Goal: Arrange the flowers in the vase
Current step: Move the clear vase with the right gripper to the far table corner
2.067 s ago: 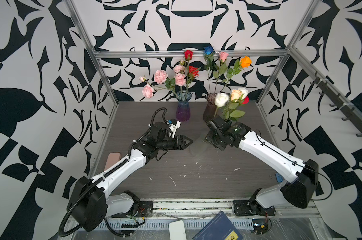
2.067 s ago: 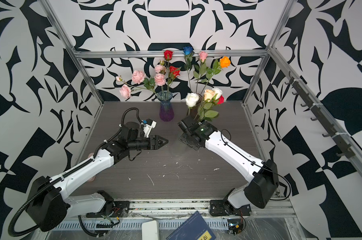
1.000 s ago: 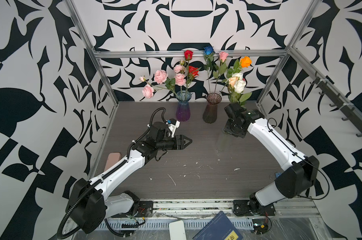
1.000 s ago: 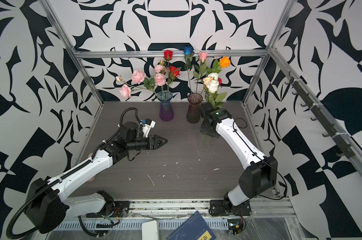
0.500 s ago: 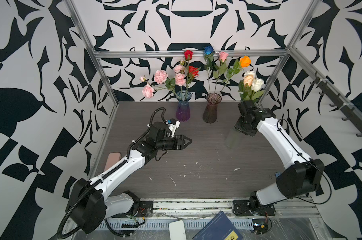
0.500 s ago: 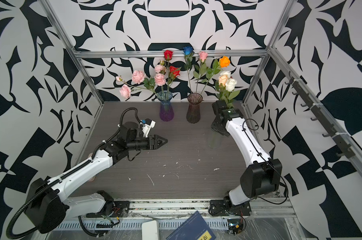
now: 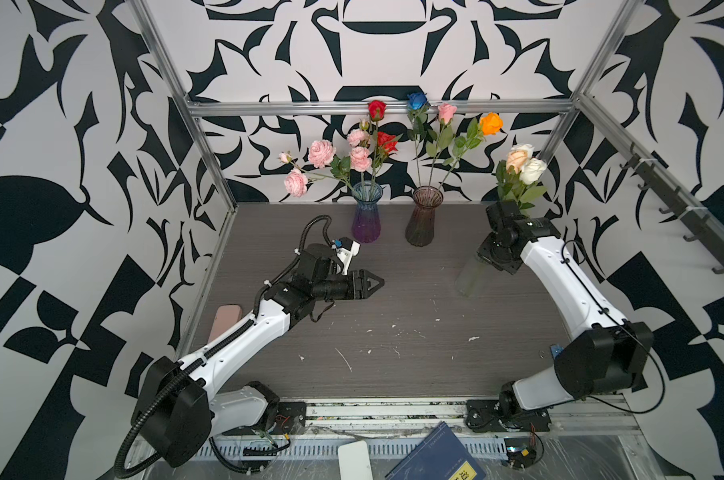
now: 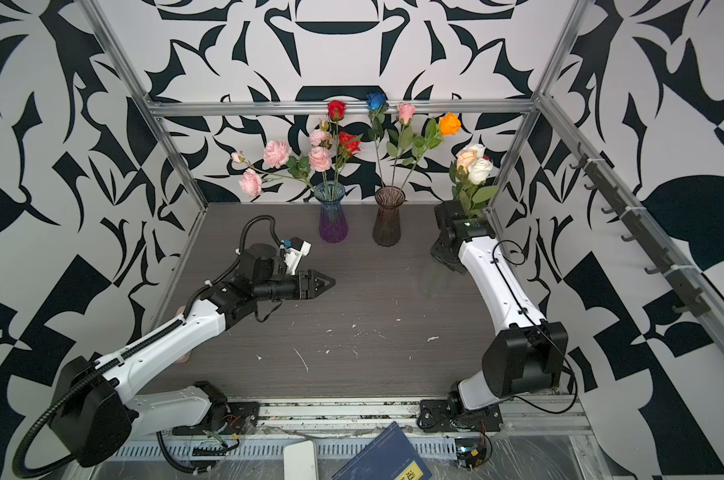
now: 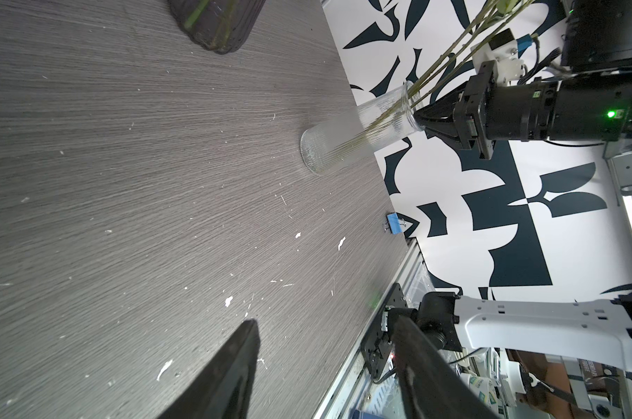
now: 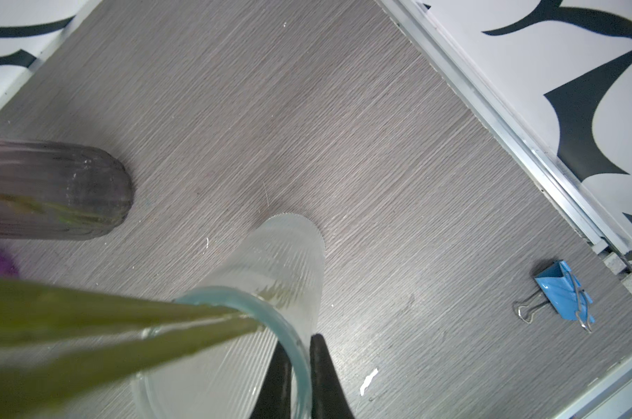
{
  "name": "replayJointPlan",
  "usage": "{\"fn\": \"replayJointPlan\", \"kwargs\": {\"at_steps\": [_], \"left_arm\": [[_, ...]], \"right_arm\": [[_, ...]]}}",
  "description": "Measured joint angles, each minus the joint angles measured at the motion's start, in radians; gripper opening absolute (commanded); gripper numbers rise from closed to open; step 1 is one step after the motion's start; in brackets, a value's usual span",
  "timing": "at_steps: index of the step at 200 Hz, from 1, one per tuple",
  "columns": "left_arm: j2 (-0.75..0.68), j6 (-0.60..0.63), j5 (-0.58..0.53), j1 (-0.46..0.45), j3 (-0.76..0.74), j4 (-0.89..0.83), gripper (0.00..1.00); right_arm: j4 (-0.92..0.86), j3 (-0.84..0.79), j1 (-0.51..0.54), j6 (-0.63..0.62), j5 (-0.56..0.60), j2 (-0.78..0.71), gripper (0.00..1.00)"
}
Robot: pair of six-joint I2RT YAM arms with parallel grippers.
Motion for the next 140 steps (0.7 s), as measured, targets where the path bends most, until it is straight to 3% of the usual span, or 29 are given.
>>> {"fn": "replayJointPlan", "kwargs": {"at_steps": [140], "left_arm": [[0.0,0.0,0.0,0.001,0.0,-0.013,0.63]], "right_arm": [[0.064,0.105,-0.039,-0.049,0.049,0.123,0.0]]}}
